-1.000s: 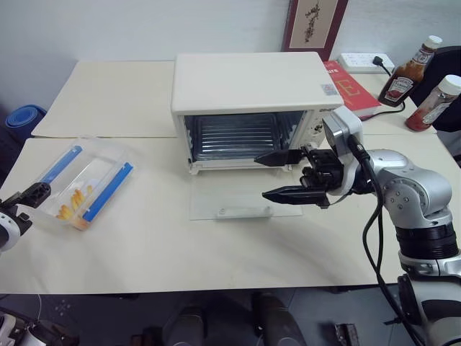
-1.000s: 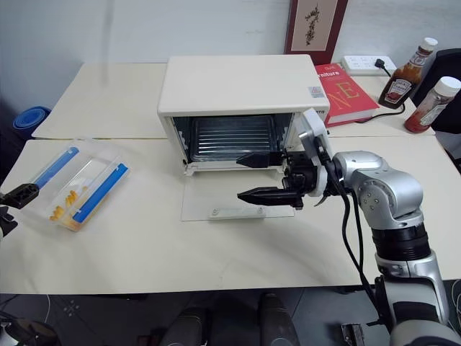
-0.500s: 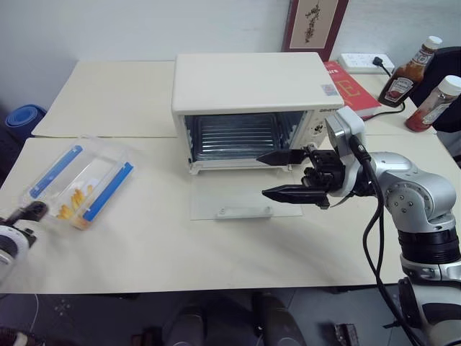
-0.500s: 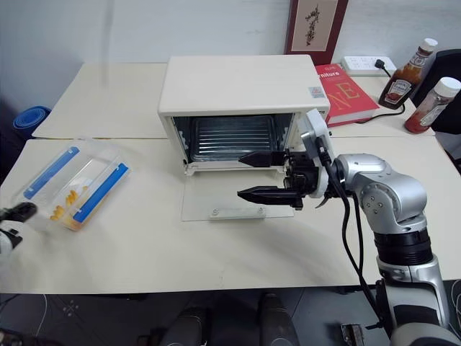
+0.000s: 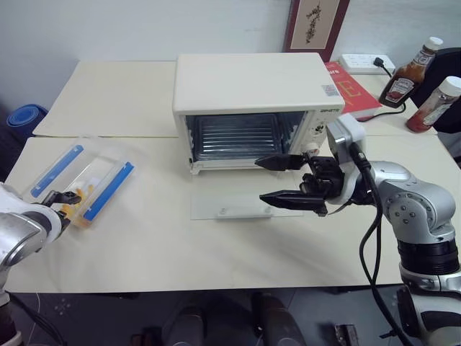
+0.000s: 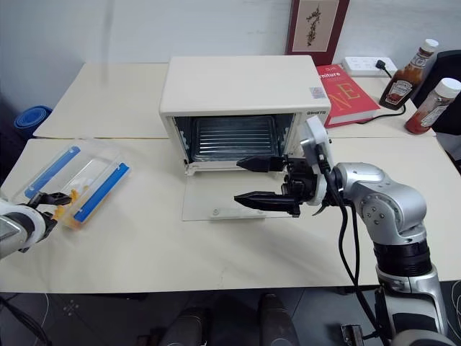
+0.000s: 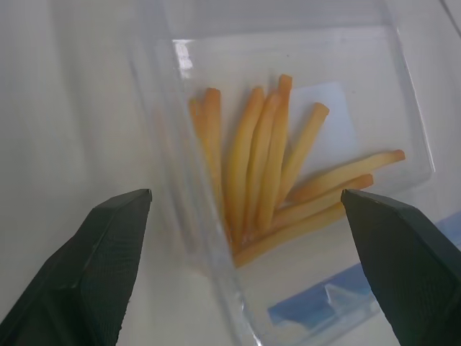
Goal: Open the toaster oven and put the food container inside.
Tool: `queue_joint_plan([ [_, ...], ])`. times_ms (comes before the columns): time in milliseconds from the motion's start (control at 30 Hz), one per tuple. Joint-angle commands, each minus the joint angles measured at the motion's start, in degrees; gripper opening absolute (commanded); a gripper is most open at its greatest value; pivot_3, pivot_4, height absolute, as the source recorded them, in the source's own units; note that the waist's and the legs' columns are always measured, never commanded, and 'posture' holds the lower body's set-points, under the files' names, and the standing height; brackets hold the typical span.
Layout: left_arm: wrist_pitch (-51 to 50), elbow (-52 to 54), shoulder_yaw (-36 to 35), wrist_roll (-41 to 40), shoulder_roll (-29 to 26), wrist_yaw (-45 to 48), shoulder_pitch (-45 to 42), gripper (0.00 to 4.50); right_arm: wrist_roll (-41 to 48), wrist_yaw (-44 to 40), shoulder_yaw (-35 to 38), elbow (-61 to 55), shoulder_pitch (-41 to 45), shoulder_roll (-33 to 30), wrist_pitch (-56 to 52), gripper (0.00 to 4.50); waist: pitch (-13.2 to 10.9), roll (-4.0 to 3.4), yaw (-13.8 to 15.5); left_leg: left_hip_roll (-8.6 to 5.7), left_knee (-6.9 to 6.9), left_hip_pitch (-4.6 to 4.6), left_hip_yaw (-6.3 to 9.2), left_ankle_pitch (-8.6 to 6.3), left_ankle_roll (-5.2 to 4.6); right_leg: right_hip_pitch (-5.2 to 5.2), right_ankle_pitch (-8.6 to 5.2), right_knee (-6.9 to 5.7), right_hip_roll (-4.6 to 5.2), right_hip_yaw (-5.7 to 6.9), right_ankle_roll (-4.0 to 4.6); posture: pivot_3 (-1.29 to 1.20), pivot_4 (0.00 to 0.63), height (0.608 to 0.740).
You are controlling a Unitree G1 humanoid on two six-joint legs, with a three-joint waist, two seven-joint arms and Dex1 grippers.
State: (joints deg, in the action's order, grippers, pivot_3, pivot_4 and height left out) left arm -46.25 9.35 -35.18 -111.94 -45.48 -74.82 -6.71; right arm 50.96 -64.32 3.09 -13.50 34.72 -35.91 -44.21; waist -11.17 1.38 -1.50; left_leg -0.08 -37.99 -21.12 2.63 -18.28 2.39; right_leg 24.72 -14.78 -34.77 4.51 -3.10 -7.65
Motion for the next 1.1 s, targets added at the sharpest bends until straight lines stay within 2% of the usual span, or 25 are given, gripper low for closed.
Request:
queue_joint_plan([
  [33, 1.34, -4.2, 1.18, 2.69, -2.41, 2.51, -2.16, 4.48, 1.63, 0.94, 2.09, -2.92, -0.57, -0.67, -0.25, 4.5, 0.0, 0.0, -0.01, 0.0, 0.01, 0.01, -0.01, 0.0, 0.0, 0.0, 0.0, 0.0, 0.0, 0.0, 0.0, 0.0, 0.15, 0.74],
  [333, 1.48, -8.73, 3.04, 6.83, -3.23, 5.09, -5.54, 1.68, 1.73, 1.09, 2.99, -4.37, -1.92, -1.99, -0.32, 4.5, 0.0, 0.0, 0.17, -0.01, 0.02, -0.03, 0.0, 0.0, -0.01, 0.0, 0.01, 0.04, 0.03, 0.0, -0.01, 0.0, 0.15, 0.74],
  [500, 0.37, -9.44, 2.27, 6.42, -4.24, 4.97, -4.73, 0.25, 1.35, 0.0, 2.93, -4.36, -1.84, -3.36, 0.2, 4.5, 0.0, 0.0, -0.03, 0.0, 0.03, -0.03, 0.0, 0.0, -0.01, 0.01, 0.01, 0.03, 0.03, 0.0, -0.01, 0.0, 0.15, 0.74],
  [567, -1.61, -9.65, 1.36, 4.07, -6.26, 6.18, -4.33, 0.08, 0.83, -0.55, 2.82, -4.31, -1.9, -4.15, 0.43, 4.5, 0.0, 0.0, -0.04, 0.01, 0.03, -0.04, 0.01, 0.0, -0.01, 0.02, 0.01, 0.03, 0.03, 0.01, -0.01, 0.0, 0.15, 0.74],
  [667, -5.04, -9.26, -1.03, -0.54, -10.81, 9.69, -3.04, 0.08, 0.32, -1.1, 2.96, -4.4, -1.89, -5.53, 0.54, 4.5, -0.03, 0.05, -0.02, 0.02, 0.04, -0.08, 0.01, -0.01, -0.01, 0.07, 0.01, 0.04, 0.03, 0.0, -0.01, 0.0, 0.15, 0.74],
  [800, -14.18, -9.51, -6.27, -1.06, -14.7, 18.76, 0.08, 0.08, 2.24, -1.54, 4.07, -4.48, -2.27, -8.24, -2.5, 4.5, -0.06, 0.0, -0.02, 0.01, 0.06, -0.06, -0.02, -0.01, -0.03, 0.06, 0.0, 0.08, 0.04, -0.01, 0.0, 0.0, 0.15, 0.74],
  [900, -19.75, -8.69, -8.63, -1.06, -17.09, 25.94, 2.35, 0.08, 0.58, -1.81, 4.87, -5.1, -3.71, -9.71, -0.54, 4.5, -0.06, 0.0, 0.01, 0.0, 0.11, -0.05, -0.02, -0.02, -0.04, 0.06, -0.03, 0.11, 0.04, 0.01, 0.06, 0.0, 0.15, 0.74],
  [1000, -21.62, -6.39, -7.55, -1.06, -18.61, 29.49, 3.7, 0.08, -2.59, -1.46, 4.96, -5.21, -5.08, -10.18, 3.02, 4.5, -0.06, 0.0, 0.01, 0.01, 0.14, -0.05, -0.01, -0.02, -0.04, 0.06, -0.06, 0.11, 0.04, 0.04, 0.11, 0.0, 0.15, 0.74],
  [1100, -21.99, -1.09, -3.48, -1.06, -19.58, 32.86, 4.32, 0.08, -3.11, -2.71, 5.47, -4.74, -6.02, -11.46, 3.65, 4.5, -0.07, 0.0, 0.01, 0.02, 0.14, -0.05, 0.0, -0.02, -0.04, 0.06, -0.06, 0.12, 0.04, 0.03, 0.11, 0.0, 0.15, 0.74],
])
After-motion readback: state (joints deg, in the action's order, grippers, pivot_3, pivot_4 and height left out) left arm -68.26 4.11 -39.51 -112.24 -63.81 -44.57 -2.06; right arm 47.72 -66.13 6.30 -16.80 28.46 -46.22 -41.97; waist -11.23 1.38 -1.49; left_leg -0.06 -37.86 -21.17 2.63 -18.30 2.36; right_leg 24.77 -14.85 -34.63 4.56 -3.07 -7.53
